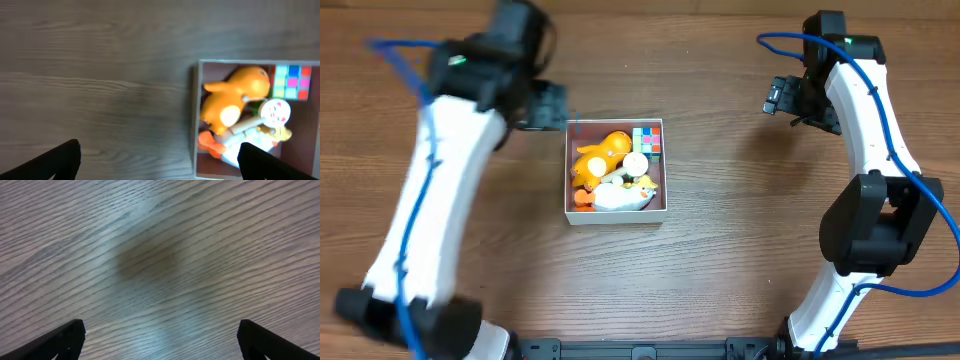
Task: Pack container
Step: 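Lower the pig-face toy into the box and open the left gripper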
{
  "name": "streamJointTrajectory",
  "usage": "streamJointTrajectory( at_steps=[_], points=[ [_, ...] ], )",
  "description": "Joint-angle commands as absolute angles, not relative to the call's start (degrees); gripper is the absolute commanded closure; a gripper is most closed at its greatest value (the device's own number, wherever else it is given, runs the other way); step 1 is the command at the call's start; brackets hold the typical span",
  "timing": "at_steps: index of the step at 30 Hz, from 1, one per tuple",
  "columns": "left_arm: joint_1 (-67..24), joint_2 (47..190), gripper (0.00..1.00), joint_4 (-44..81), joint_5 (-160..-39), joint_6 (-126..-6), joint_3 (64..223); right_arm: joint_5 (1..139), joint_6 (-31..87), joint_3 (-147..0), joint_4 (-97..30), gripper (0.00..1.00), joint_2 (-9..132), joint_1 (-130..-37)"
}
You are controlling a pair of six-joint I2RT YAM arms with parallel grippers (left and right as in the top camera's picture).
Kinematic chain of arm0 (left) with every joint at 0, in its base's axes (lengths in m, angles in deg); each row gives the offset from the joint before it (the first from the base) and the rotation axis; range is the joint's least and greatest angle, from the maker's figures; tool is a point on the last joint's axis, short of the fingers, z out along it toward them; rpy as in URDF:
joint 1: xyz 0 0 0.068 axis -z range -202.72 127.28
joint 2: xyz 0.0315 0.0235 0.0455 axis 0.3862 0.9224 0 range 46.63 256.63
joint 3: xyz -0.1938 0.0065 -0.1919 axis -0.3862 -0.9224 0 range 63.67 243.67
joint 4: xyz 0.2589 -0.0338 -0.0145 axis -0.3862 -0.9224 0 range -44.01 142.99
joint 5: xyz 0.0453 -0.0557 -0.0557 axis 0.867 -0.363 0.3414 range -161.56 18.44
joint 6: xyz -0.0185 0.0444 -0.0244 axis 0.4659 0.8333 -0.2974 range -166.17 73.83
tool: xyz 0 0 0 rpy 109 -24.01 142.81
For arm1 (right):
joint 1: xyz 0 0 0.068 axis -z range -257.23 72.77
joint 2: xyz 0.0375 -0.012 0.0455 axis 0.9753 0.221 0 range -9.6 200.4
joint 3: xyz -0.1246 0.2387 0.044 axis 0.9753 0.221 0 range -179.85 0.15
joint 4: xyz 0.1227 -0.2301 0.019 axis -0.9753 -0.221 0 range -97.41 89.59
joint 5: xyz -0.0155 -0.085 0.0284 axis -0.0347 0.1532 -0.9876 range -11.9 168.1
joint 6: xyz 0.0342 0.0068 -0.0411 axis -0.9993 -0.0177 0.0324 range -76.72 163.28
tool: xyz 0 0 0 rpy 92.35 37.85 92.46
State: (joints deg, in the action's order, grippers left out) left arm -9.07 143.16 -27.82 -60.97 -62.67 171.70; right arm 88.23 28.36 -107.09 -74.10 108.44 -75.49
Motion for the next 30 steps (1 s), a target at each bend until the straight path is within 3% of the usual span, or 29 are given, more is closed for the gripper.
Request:
streamJointTrajectory(
  at_steps=[1,8,17,25,28,30],
  points=[
    [-11.32,133.96,0.00,-28.28,-59.55,-64.70,173.32,88.97,28.52,-107.16,-73.93,0.00,108.20,-75.60],
    [-11.45,117.21,0.00,-28.55,-60.57,-66.40,170.24,88.97,28.52,-107.16,-73.93,0.00,108.20,-75.60],
    [-11.45,90.90,0.00,-22.23,-77.16,-64.63,147.57,88.97,28.52,-107.16,-73.93,0.00,108.20,-75.60],
    [-11.45,88.49,0.00,-34.34,-77.36,-65.00,146.19,88.97,28.52,-107.16,-73.93,0.00,108.20,-75.60],
    [-11.45,88.49,0.00,-30.10,-77.18,-60.81,143.99,88.97,28.52,-107.16,-73.93,0.00,108.20,-75.60],
    [-11.45,88.49,0.00,-17.09,-78.12,-46.47,132.91,88.97,28.52,-107.16,-73.93,0.00,108.20,-75.60]
  ],
)
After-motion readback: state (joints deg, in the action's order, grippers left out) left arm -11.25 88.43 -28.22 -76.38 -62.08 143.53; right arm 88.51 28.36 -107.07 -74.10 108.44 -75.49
